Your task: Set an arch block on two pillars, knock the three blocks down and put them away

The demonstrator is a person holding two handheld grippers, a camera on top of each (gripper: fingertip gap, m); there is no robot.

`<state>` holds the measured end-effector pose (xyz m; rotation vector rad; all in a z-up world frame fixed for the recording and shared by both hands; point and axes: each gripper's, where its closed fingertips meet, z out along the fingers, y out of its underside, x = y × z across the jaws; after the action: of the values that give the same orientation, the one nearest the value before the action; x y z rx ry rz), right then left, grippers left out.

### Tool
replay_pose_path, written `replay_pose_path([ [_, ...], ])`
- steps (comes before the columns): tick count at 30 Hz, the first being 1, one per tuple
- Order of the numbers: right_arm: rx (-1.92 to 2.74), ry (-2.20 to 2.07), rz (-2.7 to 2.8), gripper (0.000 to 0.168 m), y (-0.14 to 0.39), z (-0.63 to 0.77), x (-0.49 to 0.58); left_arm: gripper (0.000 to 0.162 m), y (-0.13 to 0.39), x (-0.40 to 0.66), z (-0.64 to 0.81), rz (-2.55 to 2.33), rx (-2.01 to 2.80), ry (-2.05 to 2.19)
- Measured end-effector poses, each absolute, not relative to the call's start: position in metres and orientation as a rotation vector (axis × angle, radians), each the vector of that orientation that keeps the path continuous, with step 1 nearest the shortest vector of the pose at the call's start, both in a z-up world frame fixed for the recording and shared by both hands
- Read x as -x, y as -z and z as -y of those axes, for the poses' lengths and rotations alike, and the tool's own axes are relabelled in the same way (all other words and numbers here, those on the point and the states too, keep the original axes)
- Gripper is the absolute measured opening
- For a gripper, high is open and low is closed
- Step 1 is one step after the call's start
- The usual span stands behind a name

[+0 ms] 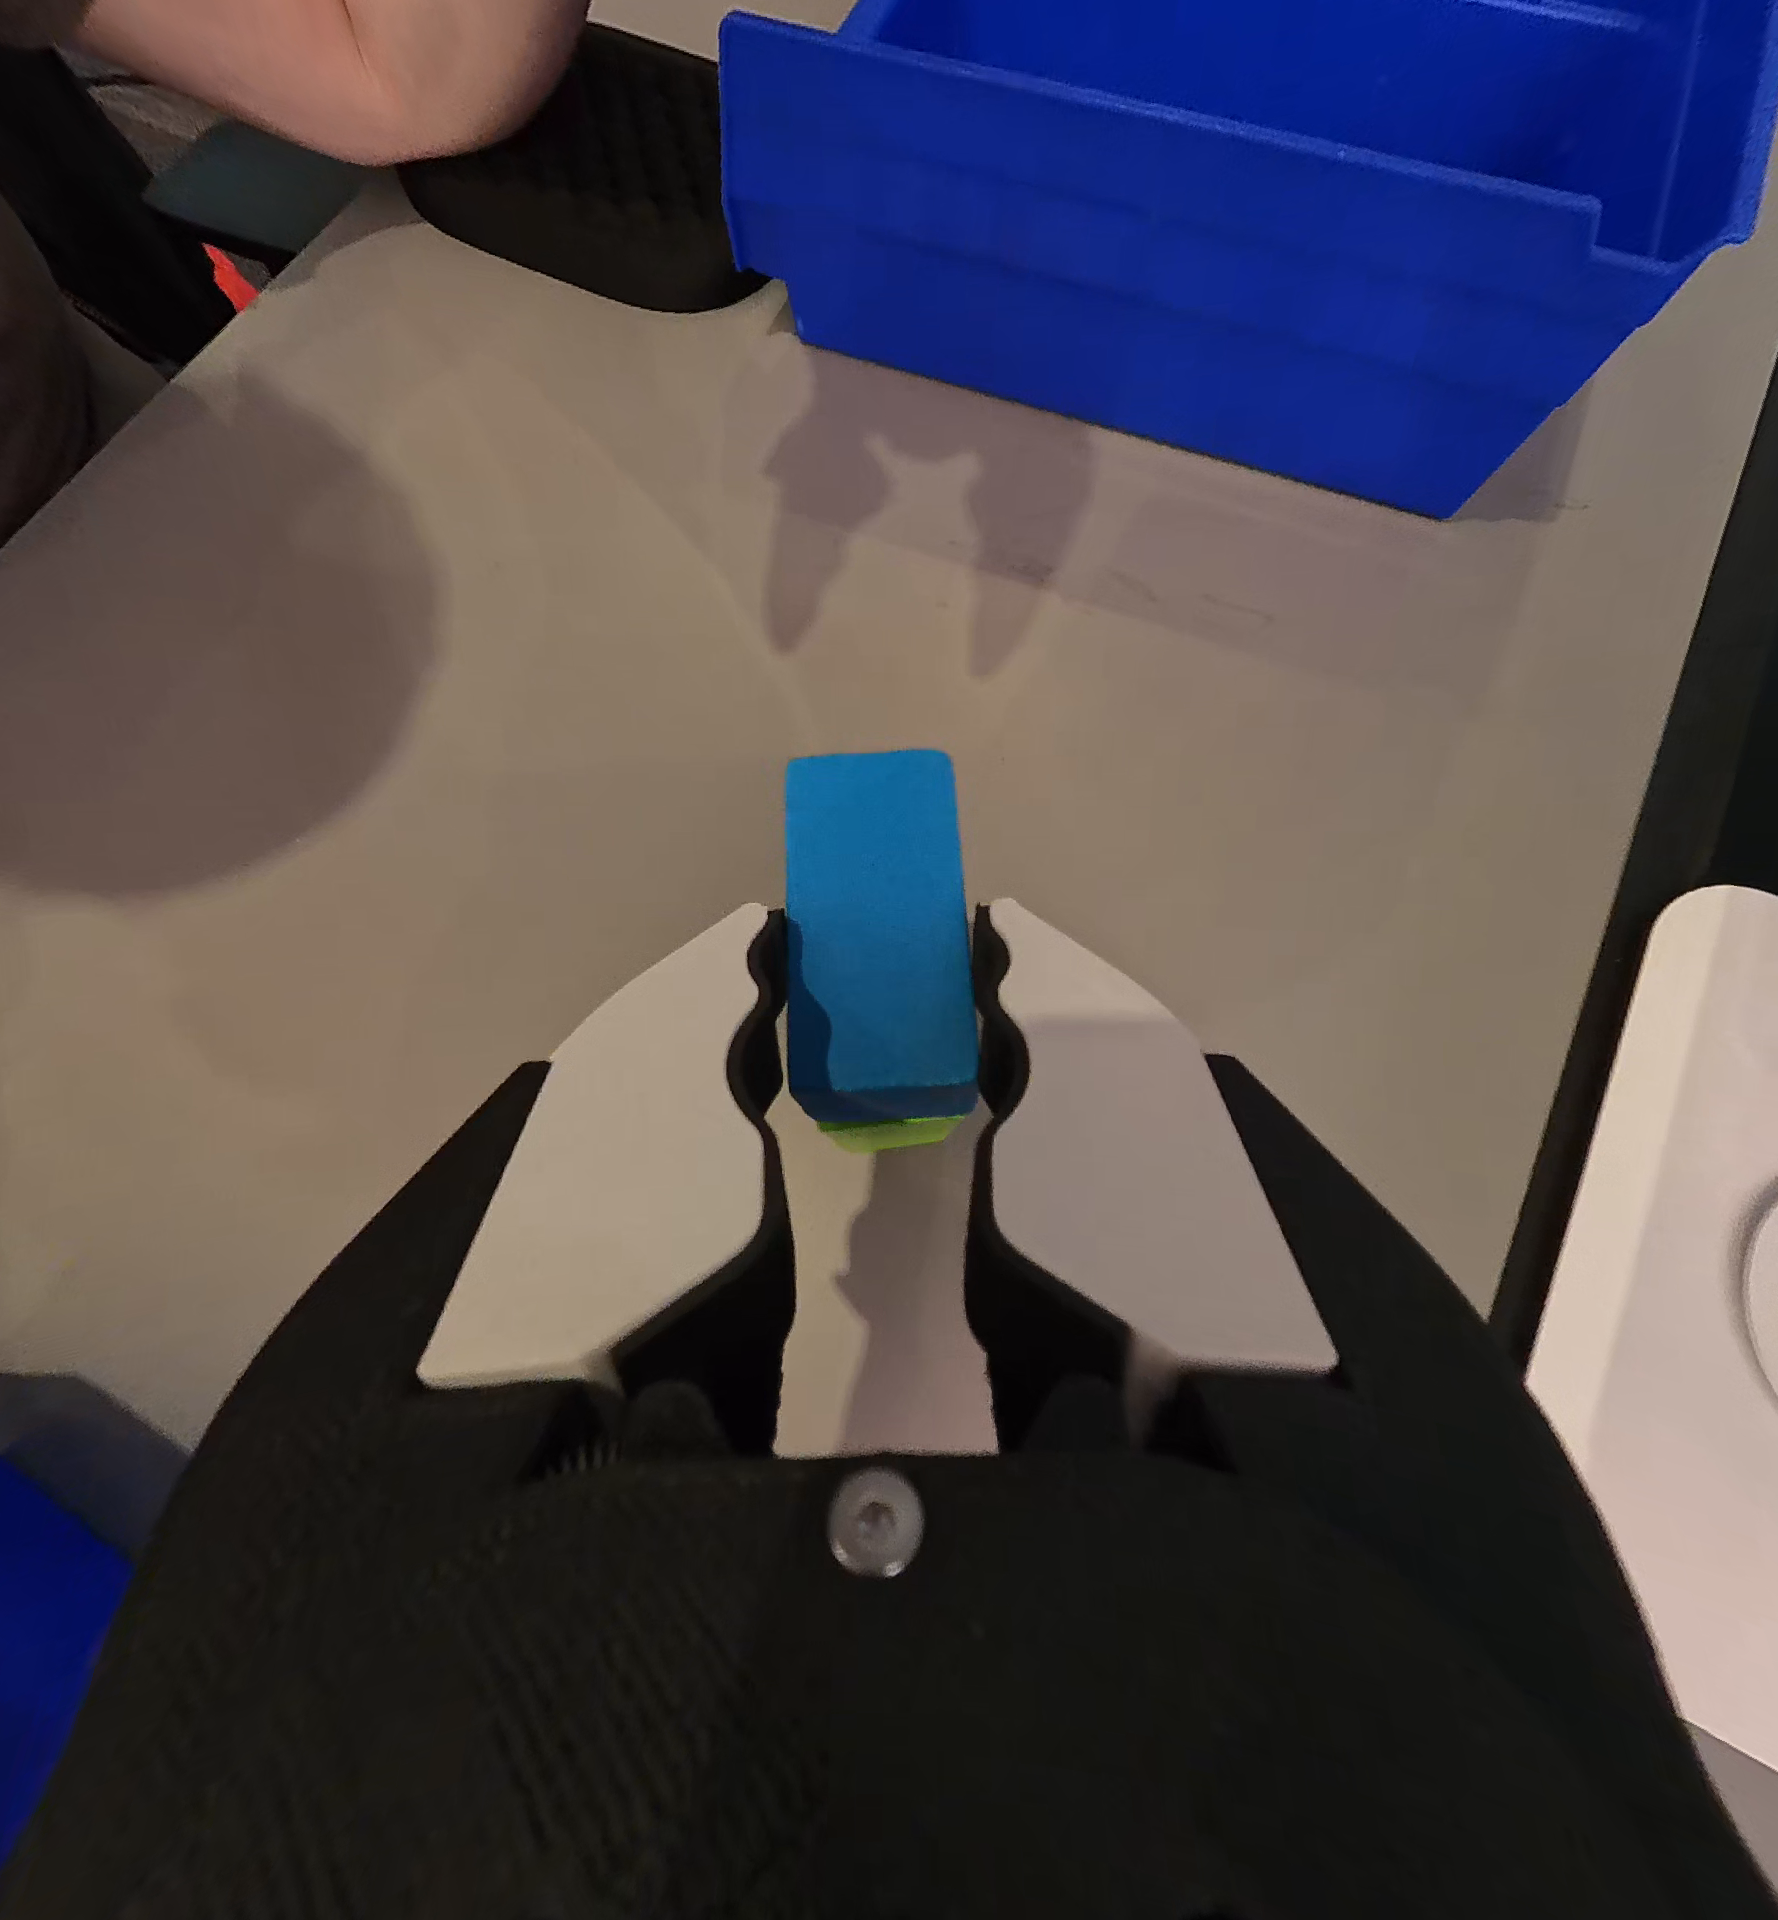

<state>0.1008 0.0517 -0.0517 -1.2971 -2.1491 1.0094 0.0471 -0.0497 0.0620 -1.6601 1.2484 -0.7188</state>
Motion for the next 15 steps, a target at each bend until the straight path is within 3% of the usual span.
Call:
replay_pose_path([
  [15,1.285,-0.988,2.149,0.038,0.0521,-0.0536,-0.1026,0.061,-0.0555,-0.0486,0.0509,-1.275,1.682,0.707],
])
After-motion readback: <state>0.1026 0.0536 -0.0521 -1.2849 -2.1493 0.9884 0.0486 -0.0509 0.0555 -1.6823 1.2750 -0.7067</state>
